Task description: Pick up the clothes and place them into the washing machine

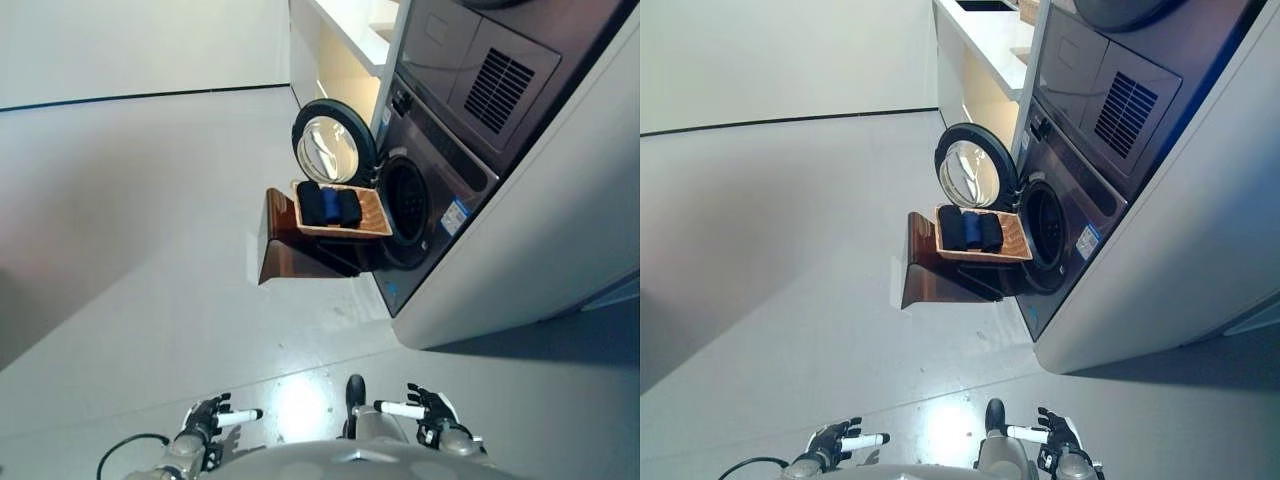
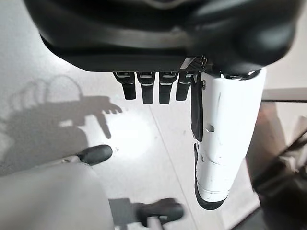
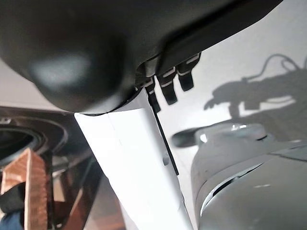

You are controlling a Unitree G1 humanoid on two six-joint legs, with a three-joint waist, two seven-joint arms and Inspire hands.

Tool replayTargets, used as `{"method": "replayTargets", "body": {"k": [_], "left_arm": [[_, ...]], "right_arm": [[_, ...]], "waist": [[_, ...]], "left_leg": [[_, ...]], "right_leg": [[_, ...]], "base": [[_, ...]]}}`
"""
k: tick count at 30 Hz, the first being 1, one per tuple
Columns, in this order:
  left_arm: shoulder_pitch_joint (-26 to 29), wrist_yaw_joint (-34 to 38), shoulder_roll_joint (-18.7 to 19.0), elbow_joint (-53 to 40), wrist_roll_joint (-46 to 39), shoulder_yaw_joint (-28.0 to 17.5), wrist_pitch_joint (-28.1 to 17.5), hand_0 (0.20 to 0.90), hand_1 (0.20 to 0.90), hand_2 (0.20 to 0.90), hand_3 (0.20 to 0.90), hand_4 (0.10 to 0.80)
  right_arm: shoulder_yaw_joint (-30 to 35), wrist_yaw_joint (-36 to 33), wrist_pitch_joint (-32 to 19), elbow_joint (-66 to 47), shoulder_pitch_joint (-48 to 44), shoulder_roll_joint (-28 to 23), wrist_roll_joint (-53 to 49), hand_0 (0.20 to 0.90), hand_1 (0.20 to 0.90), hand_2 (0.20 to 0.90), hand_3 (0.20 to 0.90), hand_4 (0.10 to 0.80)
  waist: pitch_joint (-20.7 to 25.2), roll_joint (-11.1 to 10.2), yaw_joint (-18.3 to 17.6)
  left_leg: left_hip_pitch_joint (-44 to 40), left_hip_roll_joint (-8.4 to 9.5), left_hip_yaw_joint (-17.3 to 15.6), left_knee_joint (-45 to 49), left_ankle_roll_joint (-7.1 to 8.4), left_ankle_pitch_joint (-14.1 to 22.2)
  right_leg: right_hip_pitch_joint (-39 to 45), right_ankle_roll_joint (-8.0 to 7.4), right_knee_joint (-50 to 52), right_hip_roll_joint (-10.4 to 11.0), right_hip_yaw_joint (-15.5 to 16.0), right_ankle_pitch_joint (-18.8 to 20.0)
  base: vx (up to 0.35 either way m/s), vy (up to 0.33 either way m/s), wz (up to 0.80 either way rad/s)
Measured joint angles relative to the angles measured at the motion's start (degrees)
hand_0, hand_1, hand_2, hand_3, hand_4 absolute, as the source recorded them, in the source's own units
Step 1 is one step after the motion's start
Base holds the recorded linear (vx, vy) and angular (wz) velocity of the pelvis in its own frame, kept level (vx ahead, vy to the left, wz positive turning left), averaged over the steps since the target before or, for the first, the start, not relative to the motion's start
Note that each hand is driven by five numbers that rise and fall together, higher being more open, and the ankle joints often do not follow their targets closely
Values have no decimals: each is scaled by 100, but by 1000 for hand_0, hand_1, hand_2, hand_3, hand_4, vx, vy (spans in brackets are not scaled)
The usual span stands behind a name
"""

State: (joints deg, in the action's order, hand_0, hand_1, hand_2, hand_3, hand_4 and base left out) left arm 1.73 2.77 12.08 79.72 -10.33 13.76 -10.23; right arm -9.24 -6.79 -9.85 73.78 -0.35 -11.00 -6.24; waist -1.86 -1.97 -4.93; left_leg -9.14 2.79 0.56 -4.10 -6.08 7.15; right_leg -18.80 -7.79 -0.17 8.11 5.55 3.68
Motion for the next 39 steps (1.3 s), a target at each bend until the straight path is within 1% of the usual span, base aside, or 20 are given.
{"method": "replayTargets", "body": {"k": [2,3,4,9,11,12,13,14,15,16,18,22,25,27,29,31,34,37,38,39], "left_arm": [[-214,17,-93,64,-67,12,-17,900,900,900,900,800],[-276,-1,-163,152,-69,53,-8,900,900,900,900,800],[-293,-32,-232,136,-69,98,-25,900,900,900,900,800],[-82,-24,-331,63,-210,103,-126,900,900,900,900,800],[153,-31,-329,55,-303,74,-152,900,900,900,900,800],[158,-31,-322,50,-314,31,-153,900,900,900,900,800],[192,-23,-303,47,-376,6,-151,900,900,900,900,800],[190,-34,-284,-1,-387,-8,-151,900,900,900,900,800],[251,-31,-276,-52,-391,-16,-164,900,900,900,900,800],[362,-1,-217,-185,-410,-41,-295,900,900,900,900,800],[345,4,-197,-269,-425,-204,-348,900,900,900,900,800],[236,93,-203,-247,-563,-466,-341,900,900,900,900,800],[136,105,-117,-166,-604,-572,-332,900,900,900,900,800],[-44,108,-95,-98,-604,-590,-281,900,900,900,900,800],[-226,97,-40,-81,-610,-610,-256,900,900,900,900,800],[-284,91,73,-39,-600,-601,-256,900,900,900,900,800],[-119,86,59,-50,-600,-575,-266,900,900,900,900,800],[-42,85,64,-75,-586,-392,-274,900,900,900,900,800],[55,87,76,-118,-584,-308,-273,900,900,900,900,800],[109,85,89,-117,-571,-218,-272,900,900,900,900,800]], "right_arm": [[54,25,-5,64,89,-12,-3,900,900,900,900,800],[56,33,-6,65,202,3,-8,900,900,900,900,800],[31,20,-4,70,276,-29,8,900,900,900,900,800],[-121,34,-8,-41,57,-140,111,900,900,900,900,800],[-181,18,56,44,87,-174,92,900,900,900,900,800],[-253,26,97,59,95,-171,91,900,900,900,900,800],[-386,12,112,112,112,-151,72,900,900,900,900,800],[-431,-6,120,141,81,-148,54,900,900,900,900,800],[-458,-73,128,195,59,-135,27,900,900,900,900,800],[-464,-101,157,224,-7,-128,-5,900,900,900,900,800],[-480,-145,101,201,-91,-213,-24,900,900,900,900,800],[-622,-195,95,196,-82,-262,-102,900,900,900,900,800],[-712,-186,86,200,-42,-228,-101,900,900,900,900,800],[-704,-190,101,195,-36,-255,-105,900,900,900,900,800],[-705,-177,96,185,-43,-188,-106,900,900,900,900,800],[-605,-179,90,199,-17,-89,-140,900,900,900,900,800],[-420,-167,96,255,-4,-28,-219,900,900,900,900,800],[-373,-110,79,183,-73,7,-222,900,900,900,900,800],[-394,-83,84,177,-116,13,-213,900,900,900,900,800],[-423,-84,94,174,-202,11,-212,900,900,900,900,800]], "waist": [[279,130,-223],[461,310,-362],[548,437,-337],[580,211,-195],[408,102,-33],[361,23,13],[304,-130,46],[237,-222,73],[143,-279,156],[-39,-472,321],[-143,-378,470],[-211,32,649],[-222,78,731],[-165,121,752],[-82,1,747],[38,-192,730],[65,-188,769],[111,-3,722],[64,34,712],[15,61,695]], "left_leg": [[-274,-301,297,-51,203,320],[-362,-621,475,59,463,426],[-414,-795,439,228,622,504],[548,-932,508,2833,1228,310],[1154,-924,604,4411,1410,-334],[1218,-904,659,4614,1422,-659],[1352,-856,563,5080,1406,-952],[1603,-830,545,5419,1342,-869],[1920,-763,418,5549,1098,-646],[2076,-731,-15,5003,866,-329],[2304,-716,-252,3943,865,-328],[2322,-708,1,981,1187,-804],[2258,-580,-117,327,1096,-1081],[1935,-501,-225,134,787,-1285],[1661,-349,-270,-75,329,-1779],[1554,-150,-351,-47,193,-1767],[1239,11,-381,-43,20,-1482],[1029,19,-361,-43,-122,-1358],[940,122,-321,-44,-279,-1215],[860,146,-254,-42,-304,-1210]], "right_leg": [[50,270,472,-295,-350,351],[164,375,598,-615,-461,393],[324,636,664,-816,-405,386],[864,1026,615,-1097,-252,-126],[1201,1198,567,-1167,-310,-260],[1310,1246,549,-1175,-351,-294],[1484,1310,491,-1155,-383,-334],[1584,1369,459,-1157,-442,-408],[1673,1478,360,-1150,-598,-516],[1845,1432,242,-1056,-834,-400],[2145,1404,18,-1040,-953,-395],[2761,1382,-454,-1223,-1144,-457],[3046,1309,-452,-1215,-1275,-725],[3274,1190,-451,-1173,-1506,-988],[3450,989,-436,-1004,-1639,-1131],[3437,720,-219,-791,-1514,-1267],[3292,366,653,-690,-1397,-1440],[2352,23,2896,-769,-1237,-1591],[1868,-40,3767,-741,-1222,-1560],[1556,4,4274,-713,-1201,-1599]], "base": [[476,-288,76],[397,-302,86],[384,-309,64],[389,-352,9],[235,-232,-20],[199,-143,-41],[323,-121,-20],[441,-136,-7],[437,-63,-13],[341,12,-26],[380,73,-39],[383,101,-31],[312,142,-39],[287,167,-52],[283,198,-58],[241,167,-22],[231,175,-1],[88,128,-4],[104,148,13],[194,112,21]]}}
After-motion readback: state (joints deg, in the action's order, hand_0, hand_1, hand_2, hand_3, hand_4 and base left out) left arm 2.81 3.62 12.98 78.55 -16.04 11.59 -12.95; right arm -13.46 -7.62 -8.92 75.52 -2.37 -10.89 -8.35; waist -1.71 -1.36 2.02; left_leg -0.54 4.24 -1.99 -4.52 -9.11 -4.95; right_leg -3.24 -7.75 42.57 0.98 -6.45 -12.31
